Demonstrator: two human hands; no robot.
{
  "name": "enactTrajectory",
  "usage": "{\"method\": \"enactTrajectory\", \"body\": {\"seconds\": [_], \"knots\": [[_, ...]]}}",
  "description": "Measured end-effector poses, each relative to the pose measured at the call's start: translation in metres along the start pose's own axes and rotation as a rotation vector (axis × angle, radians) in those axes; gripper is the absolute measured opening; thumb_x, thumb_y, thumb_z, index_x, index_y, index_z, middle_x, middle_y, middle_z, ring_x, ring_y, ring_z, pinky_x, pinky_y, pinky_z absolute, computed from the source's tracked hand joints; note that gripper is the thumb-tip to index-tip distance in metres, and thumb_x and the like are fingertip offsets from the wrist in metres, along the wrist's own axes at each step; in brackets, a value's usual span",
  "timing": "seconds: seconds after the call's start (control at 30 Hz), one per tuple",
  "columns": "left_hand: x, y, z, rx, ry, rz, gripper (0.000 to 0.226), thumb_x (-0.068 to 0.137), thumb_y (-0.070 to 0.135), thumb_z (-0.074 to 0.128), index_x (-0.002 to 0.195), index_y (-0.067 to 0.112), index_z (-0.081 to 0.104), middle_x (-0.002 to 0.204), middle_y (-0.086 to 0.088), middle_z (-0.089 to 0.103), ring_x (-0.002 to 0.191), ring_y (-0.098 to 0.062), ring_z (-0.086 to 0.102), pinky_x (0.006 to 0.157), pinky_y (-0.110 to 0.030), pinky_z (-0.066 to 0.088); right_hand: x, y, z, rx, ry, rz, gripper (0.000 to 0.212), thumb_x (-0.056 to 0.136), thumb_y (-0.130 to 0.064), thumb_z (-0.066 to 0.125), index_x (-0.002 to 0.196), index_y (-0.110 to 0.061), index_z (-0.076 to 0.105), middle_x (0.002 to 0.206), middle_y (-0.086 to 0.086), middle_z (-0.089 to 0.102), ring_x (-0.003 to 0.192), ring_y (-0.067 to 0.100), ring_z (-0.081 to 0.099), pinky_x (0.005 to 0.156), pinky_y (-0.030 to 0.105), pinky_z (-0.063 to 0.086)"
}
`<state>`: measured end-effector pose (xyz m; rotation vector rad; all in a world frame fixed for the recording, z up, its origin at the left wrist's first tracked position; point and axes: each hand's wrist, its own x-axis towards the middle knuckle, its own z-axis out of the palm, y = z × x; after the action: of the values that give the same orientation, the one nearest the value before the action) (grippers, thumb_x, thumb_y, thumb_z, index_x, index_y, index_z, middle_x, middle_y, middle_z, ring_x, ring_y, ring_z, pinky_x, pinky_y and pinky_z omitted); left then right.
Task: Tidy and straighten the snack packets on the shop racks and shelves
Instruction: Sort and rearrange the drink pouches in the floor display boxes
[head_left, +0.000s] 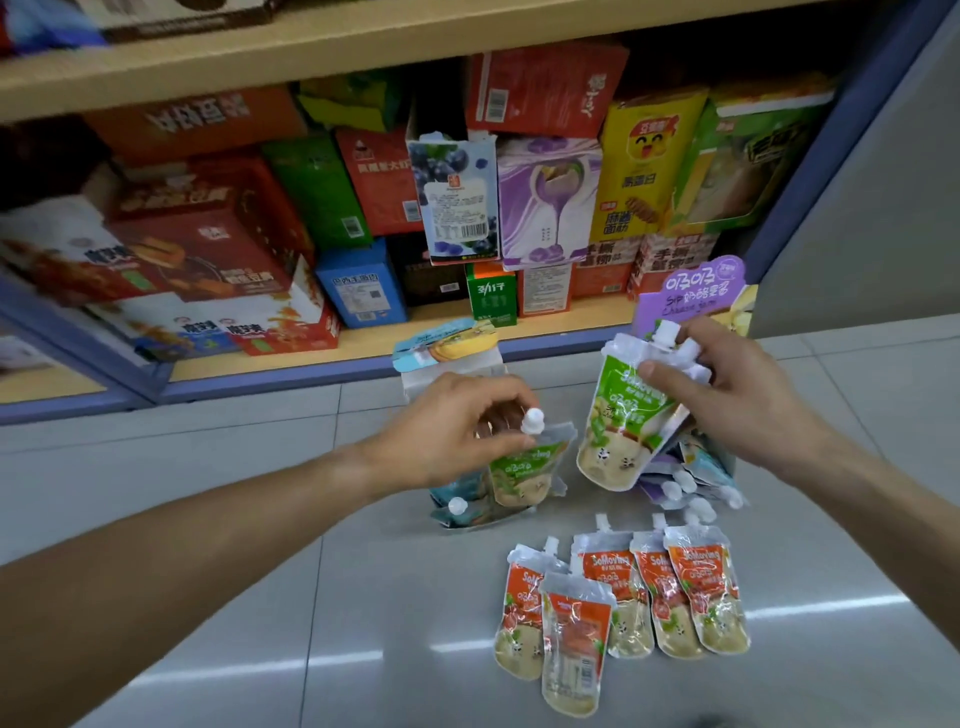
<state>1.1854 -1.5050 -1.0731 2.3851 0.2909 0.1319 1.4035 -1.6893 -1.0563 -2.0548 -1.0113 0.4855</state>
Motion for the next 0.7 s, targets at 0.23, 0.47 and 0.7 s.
{"method": "enactTrajectory", "body": {"seconds": [0.23, 0.47, 0.7], "knots": [[0.016, -0.037, 0.03, 0.304, -0.067, 0.061, 0.018, 0.098, 0.025, 0.067, 0.116, 0.024, 0.065, 0.112, 0.005, 0.074, 0.103, -0.014, 0.068, 0.084, -0.033, 0.054, -0.006, 0.0, 0.021, 0.024, -0.182, 0.025, 0.016, 0.092, -0.036, 0.072, 0.094, -0.023, 0.061, 0.087, -0.004, 0.074, 0.079, 0.012, 0.073, 0.064, 0.044, 0.062], [0.024, -0.065, 0.051, 0.53, 0.015, 0.102, 0.02, 0.098, 0.032, 0.066, 0.116, 0.023, 0.069, 0.094, -0.005, 0.071, 0.096, -0.025, 0.059, 0.076, -0.036, 0.04, -0.013, 0.0, 0.031, 0.072, -0.356, -0.005, 0.019, 0.09, -0.032, 0.074, 0.099, -0.022, 0.06, 0.09, 0.002, 0.074, 0.078, 0.014, 0.074, 0.059, 0.039, 0.061], [0.014, -0.066, 0.051, 0.417, 0.056, 0.039, 0.035, 0.094, 0.03, 0.072, 0.126, 0.019, 0.062, 0.109, -0.006, 0.072, 0.104, -0.027, 0.065, 0.089, -0.039, 0.05, -0.032, 0.012, 0.088, -0.14, -0.362, -0.178, 0.028, 0.091, -0.028, 0.073, 0.102, -0.039, 0.05, 0.085, -0.011, 0.068, 0.072, 0.011, 0.065, 0.067, 0.042, 0.054]]}}
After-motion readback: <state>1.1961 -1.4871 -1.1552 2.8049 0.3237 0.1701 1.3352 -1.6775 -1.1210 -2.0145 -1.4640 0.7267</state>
